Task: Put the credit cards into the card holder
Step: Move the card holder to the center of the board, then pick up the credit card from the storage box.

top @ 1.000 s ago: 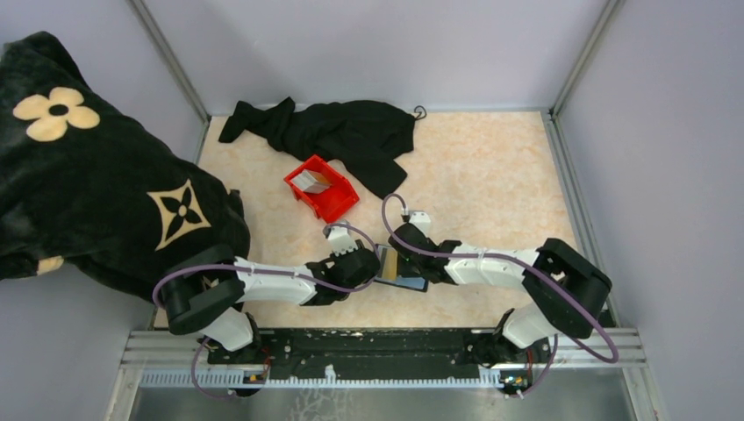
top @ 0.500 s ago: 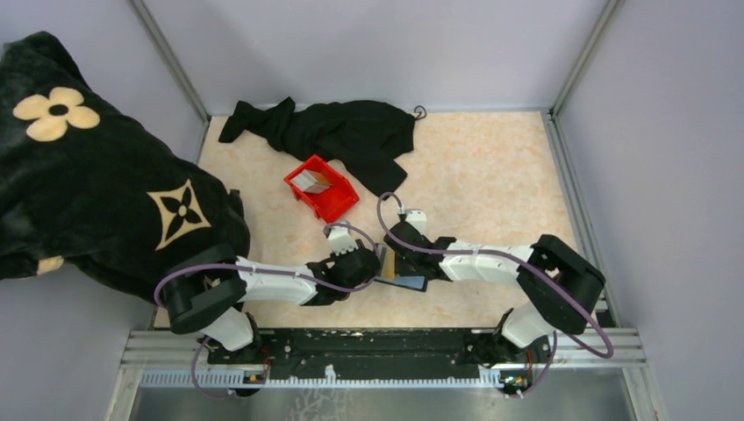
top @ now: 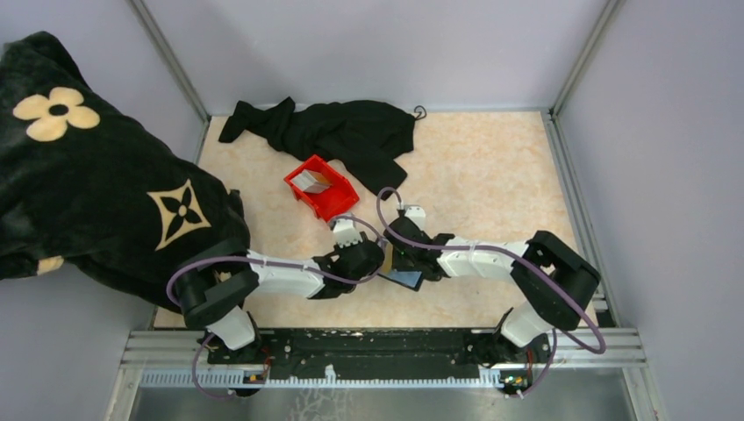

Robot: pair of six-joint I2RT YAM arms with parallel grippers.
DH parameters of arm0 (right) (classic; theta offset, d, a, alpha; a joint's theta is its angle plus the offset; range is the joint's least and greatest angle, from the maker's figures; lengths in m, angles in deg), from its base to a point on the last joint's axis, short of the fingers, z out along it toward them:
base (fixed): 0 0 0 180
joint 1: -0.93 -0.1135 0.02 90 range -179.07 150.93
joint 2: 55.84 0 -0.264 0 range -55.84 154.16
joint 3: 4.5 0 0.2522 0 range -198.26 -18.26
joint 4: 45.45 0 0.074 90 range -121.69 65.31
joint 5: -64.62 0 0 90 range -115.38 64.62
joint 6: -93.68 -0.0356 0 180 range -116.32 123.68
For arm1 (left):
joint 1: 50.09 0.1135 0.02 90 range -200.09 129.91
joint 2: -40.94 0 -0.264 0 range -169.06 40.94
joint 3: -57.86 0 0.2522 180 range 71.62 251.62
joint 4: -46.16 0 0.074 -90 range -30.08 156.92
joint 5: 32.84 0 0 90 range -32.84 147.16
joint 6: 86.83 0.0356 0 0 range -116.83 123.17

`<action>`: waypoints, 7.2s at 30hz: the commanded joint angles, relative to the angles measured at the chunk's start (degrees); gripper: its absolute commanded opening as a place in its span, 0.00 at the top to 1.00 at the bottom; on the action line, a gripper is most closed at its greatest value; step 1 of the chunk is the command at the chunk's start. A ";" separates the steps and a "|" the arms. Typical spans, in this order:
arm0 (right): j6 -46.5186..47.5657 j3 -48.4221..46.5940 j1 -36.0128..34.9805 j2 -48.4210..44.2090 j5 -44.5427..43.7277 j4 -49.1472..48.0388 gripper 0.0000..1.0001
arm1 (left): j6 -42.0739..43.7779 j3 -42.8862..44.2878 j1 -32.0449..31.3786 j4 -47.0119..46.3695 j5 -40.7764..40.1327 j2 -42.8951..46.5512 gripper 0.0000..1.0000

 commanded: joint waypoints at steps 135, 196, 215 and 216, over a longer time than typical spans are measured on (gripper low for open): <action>34.86 -92.65 9.08 58.13 30.12 11.64 0.58 | 5.92 -3.73 45.41 7.95 15.32 17.93 0.18; 32.13 -87.68 9.01 49.27 30.72 8.76 0.77 | 7.51 -2.06 46.44 6.35 17.93 10.89 0.20; 37.26 -81.95 8.82 44.85 20.05 8.01 0.92 | 7.93 -2.37 46.39 7.34 18.39 12.42 0.20; 38.04 -81.60 8.78 44.61 18.74 7.90 0.93 | 8.06 -2.26 46.39 7.63 18.46 12.52 0.20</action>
